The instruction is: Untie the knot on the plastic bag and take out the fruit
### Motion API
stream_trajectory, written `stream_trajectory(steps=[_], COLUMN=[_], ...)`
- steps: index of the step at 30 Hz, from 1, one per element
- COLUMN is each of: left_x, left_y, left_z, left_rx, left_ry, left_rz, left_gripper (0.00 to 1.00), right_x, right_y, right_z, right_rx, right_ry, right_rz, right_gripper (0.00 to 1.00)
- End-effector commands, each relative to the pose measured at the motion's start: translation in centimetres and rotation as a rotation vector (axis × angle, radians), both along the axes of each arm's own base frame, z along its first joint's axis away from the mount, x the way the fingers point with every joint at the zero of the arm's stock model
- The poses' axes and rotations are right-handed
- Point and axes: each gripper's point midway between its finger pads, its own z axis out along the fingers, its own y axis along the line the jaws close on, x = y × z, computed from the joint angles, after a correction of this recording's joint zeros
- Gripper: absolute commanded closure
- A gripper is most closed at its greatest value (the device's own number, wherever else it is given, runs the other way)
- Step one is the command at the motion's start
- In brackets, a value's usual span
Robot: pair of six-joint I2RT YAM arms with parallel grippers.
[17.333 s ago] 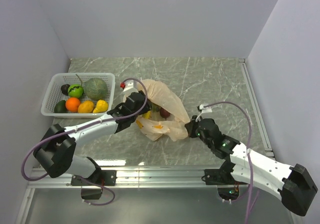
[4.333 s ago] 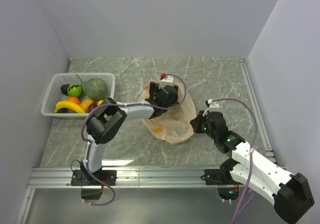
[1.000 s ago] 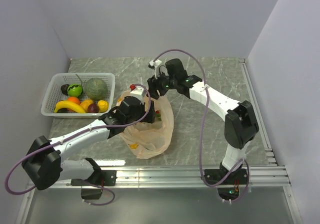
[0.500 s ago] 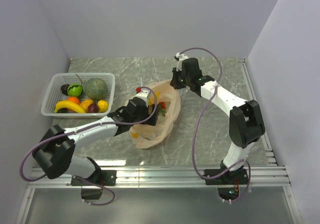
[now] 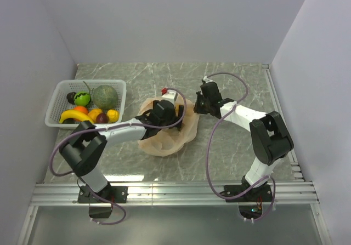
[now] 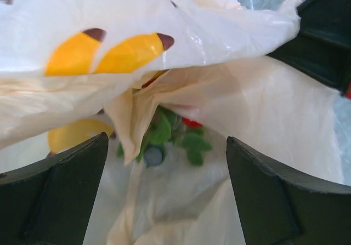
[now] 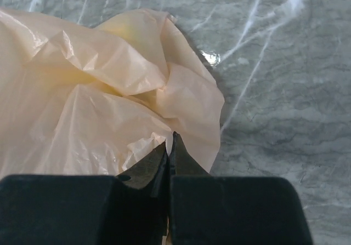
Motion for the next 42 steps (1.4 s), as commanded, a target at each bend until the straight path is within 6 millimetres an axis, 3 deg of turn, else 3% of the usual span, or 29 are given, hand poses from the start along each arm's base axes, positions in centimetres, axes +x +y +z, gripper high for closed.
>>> stream_trajectory(steps=[1, 2, 8, 12, 21, 24, 30, 31, 34, 35, 37, 38, 39, 40, 42], left_x=[2.4, 2.5, 2.8, 2.2, 2.9, 2.8, 2.3, 1.9, 1.2, 1.0, -0.1, -0.3, -1.1, -1.0, -1.7], left_y=[-1.8, -2.0, -2.6, -2.5, -2.9, -2.6, -1.9, -1.5, -0.8, -0.9, -0.3, -0.2, 0.4, 0.2, 0.8], left_z=[1.3, 0.2, -1.8, -3.2, -6.4, -7.1, -6.2, -6.3, -4.8, -3.2, -3.0, -1.7, -2.0, -0.5, -0.5], left_rx=[-0.011, 0.008, 0.082, 0.083, 0.133, 0.144, 0.139, 0.144, 0.114, 0.081, 0.072, 0.046, 0.055, 0.012, 0.002], left_ry=[-0.091, -0.078, -0.054, -0.024, 0.061, 0.083, 0.095, 0.102, 0.09, 0.068, 0.073, 0.052, 0.059, 0.028, 0.026], left_rz=[0.014, 0.01, 0.001, 0.005, 0.057, 0.087, 0.116, 0.117, 0.115, 0.105, 0.079, 0.071, 0.063, 0.057, 0.05], left_gripper=[0.07, 0.07, 0.12, 0.14, 0.17, 0.24, 0.56, 0.66, 0.82, 0.86, 0.89, 0.89, 0.9, 0.9, 0.93], right_x=[1.9, 1.7, 0.8, 1.2, 0.8, 0.8, 0.9, 1.0, 1.4, 1.4, 1.6, 1.5, 1.5, 1.4, 1.3], right_y=[-0.6, -0.7, -2.3, -2.9, -2.2, -2.3, -3.1, -3.4, -5.2, -5.6, -6.6, -6.9, -7.3, -7.5, -7.7], right_z=[3.1, 2.8, 1.5, 2.1, 3.1, 3.7, 5.2, 5.5, 6.6, 7.3, 8.2, 8.8, 9.0, 9.6, 9.8], right_rx=[0.052, 0.053, 0.063, 0.083, 0.12, 0.125, 0.109, 0.102, 0.05, 0.046, 0.034, 0.037, 0.031, 0.042, 0.047], right_ry=[-0.105, -0.098, -0.073, -0.112, -0.141, -0.161, -0.207, -0.218, -0.27, -0.293, -0.334, -0.353, -0.366, -0.384, -0.398], right_rz=[-0.098, -0.106, -0.161, -0.171, -0.13, -0.13, -0.159, -0.171, -0.237, -0.253, -0.291, -0.304, -0.322, -0.335, -0.347], right_gripper=[1.0, 1.0, 1.0, 1.0, 1.0, 1.0, 1.0, 1.0, 1.0, 1.0, 1.0, 1.0, 1.0, 1.0, 1.0])
